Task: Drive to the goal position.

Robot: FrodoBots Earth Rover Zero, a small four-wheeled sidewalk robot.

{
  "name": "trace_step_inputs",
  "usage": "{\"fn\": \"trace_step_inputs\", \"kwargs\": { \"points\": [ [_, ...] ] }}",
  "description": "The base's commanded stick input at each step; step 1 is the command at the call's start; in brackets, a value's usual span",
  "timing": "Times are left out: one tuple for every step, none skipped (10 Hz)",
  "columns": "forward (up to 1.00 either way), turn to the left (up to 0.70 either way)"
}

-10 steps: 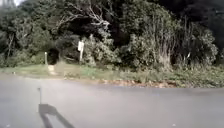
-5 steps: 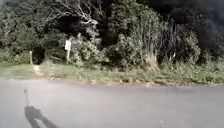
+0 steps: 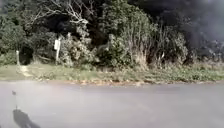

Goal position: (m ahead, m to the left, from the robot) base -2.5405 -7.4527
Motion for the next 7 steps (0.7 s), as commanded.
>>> {"fn": "trace_step_inputs", "kwargs": {
  "points": [
    [0.0,-0.7],
    [0.0,-0.7],
    [0.0,-0.7],
    [0.0,-0.7],
    [0.0,-0.7],
    [0.0,-0.7],
    [0.0,-0.7]
  ]
}}
